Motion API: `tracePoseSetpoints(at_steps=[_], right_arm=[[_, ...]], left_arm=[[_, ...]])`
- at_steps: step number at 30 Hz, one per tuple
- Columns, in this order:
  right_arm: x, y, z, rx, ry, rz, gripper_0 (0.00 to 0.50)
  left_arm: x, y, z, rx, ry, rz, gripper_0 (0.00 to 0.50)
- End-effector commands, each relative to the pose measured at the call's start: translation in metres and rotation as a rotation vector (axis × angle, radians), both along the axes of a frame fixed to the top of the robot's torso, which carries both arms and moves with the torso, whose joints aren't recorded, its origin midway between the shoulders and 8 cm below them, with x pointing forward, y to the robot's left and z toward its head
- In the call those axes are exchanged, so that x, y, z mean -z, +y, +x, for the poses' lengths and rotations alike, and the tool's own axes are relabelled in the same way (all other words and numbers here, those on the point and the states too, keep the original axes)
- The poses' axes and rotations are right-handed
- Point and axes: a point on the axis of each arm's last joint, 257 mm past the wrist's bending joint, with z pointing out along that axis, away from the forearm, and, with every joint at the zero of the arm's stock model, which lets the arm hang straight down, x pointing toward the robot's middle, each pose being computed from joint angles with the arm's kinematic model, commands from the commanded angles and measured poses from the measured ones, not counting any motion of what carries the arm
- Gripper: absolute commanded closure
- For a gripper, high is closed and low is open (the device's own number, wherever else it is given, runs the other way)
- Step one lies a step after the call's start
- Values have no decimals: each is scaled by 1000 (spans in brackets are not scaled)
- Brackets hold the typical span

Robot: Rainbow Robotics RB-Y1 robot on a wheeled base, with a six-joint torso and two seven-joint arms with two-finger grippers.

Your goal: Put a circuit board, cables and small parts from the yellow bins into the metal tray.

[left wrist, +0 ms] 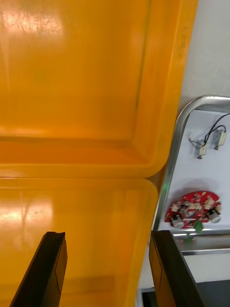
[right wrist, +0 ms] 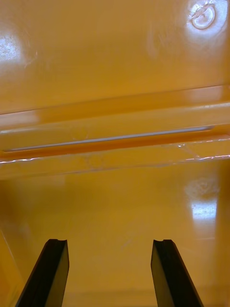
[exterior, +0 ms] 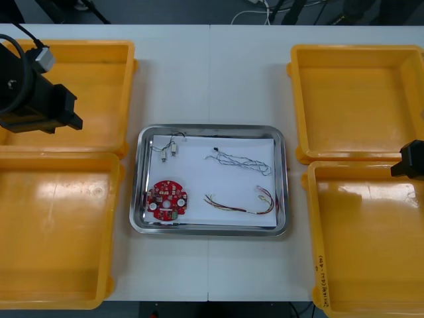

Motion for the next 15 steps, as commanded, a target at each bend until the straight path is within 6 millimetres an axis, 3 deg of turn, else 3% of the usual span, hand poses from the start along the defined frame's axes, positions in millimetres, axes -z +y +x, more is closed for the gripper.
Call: tracePoseSetpoints(at_steps=[1, 15], right_arm=[[-18, -15, -1, 29, -32, -25, 0], [-18, -16, -1, 29, -30, -27, 0]], left_arm=[[-10, 39, -11, 54, -34, 70, 0], [3, 94, -37, 101, -26, 146, 0]])
